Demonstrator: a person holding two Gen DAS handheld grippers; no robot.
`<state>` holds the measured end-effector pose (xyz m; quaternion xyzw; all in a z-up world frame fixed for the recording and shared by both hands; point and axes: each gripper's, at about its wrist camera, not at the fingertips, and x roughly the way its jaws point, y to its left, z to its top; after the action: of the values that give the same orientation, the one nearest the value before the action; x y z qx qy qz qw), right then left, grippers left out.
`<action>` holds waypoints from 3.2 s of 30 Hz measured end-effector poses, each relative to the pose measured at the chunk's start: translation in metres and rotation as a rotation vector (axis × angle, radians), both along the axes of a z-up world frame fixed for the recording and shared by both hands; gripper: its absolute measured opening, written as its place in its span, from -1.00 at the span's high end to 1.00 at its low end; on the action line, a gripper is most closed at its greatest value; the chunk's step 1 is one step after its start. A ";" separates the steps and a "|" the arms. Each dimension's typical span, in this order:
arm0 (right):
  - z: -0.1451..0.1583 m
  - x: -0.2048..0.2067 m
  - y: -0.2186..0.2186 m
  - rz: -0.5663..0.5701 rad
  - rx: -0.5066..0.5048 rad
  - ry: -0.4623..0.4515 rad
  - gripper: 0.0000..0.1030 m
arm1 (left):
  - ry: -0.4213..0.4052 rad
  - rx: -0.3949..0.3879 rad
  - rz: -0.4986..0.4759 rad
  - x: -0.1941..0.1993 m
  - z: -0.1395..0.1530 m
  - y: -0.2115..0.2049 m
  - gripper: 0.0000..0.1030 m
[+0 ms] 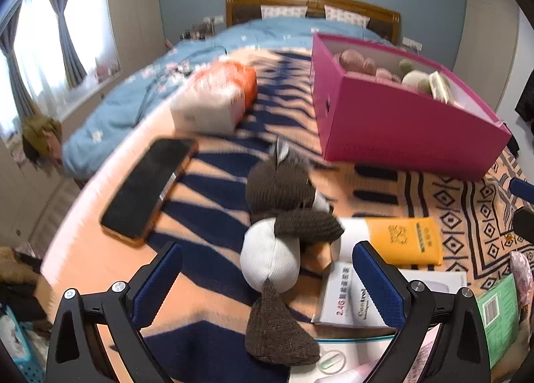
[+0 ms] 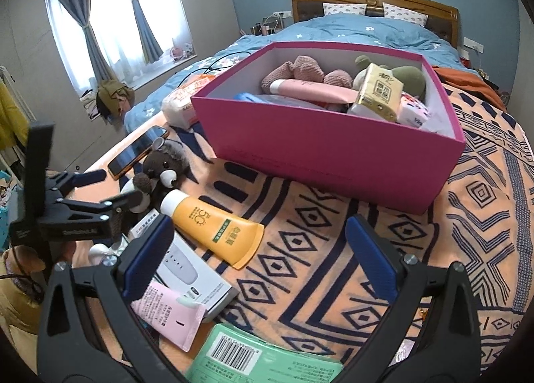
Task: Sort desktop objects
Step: 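Grasp the brown-and-white plush dog with the left gripper, then lift the plush dog with the left gripper while the right gripper also clamps it, then carry the plush dog over the pink box and lower it inside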
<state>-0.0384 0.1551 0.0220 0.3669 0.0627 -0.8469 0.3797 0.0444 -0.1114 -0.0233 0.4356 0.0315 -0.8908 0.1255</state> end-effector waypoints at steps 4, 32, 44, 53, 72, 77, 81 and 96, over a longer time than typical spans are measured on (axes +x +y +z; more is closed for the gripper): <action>-0.003 0.000 -0.003 0.007 0.003 -0.013 -1.00 | -0.022 0.077 0.011 -0.007 -0.018 -0.008 -0.93; 0.018 -0.033 -0.007 0.115 -0.090 -0.062 -1.00 | 0.144 -0.100 -0.639 -0.007 0.015 0.124 0.27; -0.024 -0.063 -0.032 0.220 0.034 -0.231 -0.14 | 0.100 -0.155 -0.753 -0.005 0.001 0.130 0.16; -0.032 -0.062 -0.005 0.184 -0.021 -0.284 0.16 | 0.109 -0.016 -0.610 -0.001 0.009 0.087 -0.17; -0.046 -0.054 -0.013 0.189 -0.040 -0.305 -0.23 | 0.037 0.013 -0.585 -0.023 -0.003 0.089 -0.07; -0.044 -0.055 -0.009 0.167 -0.058 -0.290 -0.16 | 0.021 0.059 -0.569 -0.027 -0.004 0.088 0.12; -0.033 -0.053 -0.004 0.146 -0.080 -0.252 -0.14 | 0.040 0.090 -0.562 -0.027 0.007 0.088 0.17; 0.045 -0.063 0.001 0.107 -0.132 -0.016 -0.14 | 0.194 0.087 -0.564 -0.054 0.082 0.085 0.17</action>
<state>-0.1015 0.1565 0.0672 0.3439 0.0232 -0.8247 0.4483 -0.0096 -0.0268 0.0584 0.3450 -0.0407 -0.9257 -0.1495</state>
